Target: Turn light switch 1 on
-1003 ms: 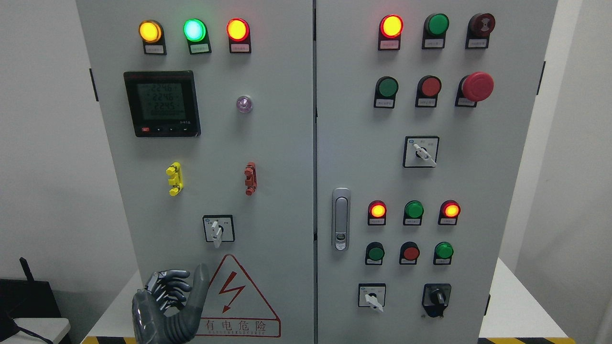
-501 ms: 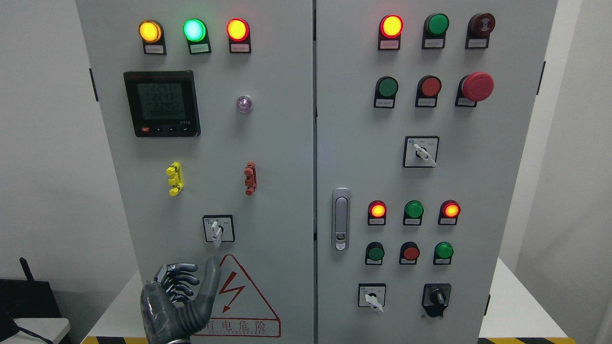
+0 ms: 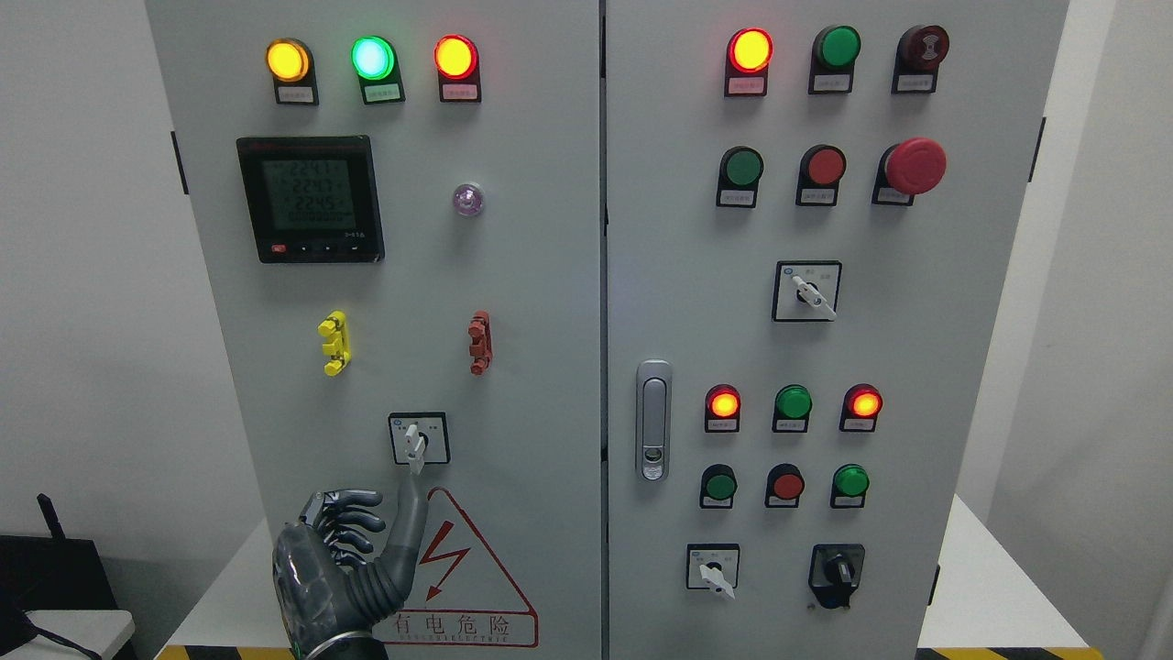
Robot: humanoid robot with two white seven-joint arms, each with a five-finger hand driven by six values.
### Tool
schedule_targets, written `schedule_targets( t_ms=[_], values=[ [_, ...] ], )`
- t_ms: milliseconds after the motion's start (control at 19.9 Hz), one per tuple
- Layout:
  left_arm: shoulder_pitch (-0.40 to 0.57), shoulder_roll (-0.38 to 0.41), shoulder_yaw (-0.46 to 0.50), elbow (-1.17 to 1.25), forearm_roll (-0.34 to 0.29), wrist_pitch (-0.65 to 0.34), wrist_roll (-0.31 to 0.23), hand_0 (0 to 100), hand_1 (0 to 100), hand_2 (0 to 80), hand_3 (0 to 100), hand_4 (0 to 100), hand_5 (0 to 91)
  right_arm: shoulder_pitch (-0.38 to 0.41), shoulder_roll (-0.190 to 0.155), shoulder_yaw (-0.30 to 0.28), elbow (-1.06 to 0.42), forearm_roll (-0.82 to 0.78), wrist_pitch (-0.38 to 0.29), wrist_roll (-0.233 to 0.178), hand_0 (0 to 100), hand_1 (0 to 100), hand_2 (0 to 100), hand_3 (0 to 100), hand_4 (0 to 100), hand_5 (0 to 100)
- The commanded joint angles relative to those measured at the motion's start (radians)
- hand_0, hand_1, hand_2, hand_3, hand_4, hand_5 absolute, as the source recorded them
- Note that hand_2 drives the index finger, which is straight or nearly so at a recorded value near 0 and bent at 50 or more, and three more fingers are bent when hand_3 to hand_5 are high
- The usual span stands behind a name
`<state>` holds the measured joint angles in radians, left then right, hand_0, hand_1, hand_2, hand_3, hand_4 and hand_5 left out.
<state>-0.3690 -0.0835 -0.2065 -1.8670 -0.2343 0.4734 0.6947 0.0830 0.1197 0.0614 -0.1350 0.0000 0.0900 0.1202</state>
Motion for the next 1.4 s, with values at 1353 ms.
schedule_targets(
  t_ms=[1353],
  values=[
    [-0.079, -0.016, -0.022, 0.029, 0.061, 0.070, 0.028, 12, 64, 54.9, 77, 85, 81.1, 0.000, 0.000, 0.000, 0.000, -0.017, 0.001, -0.001, 12, 39, 0, 0, 0, 0]
  ],
)
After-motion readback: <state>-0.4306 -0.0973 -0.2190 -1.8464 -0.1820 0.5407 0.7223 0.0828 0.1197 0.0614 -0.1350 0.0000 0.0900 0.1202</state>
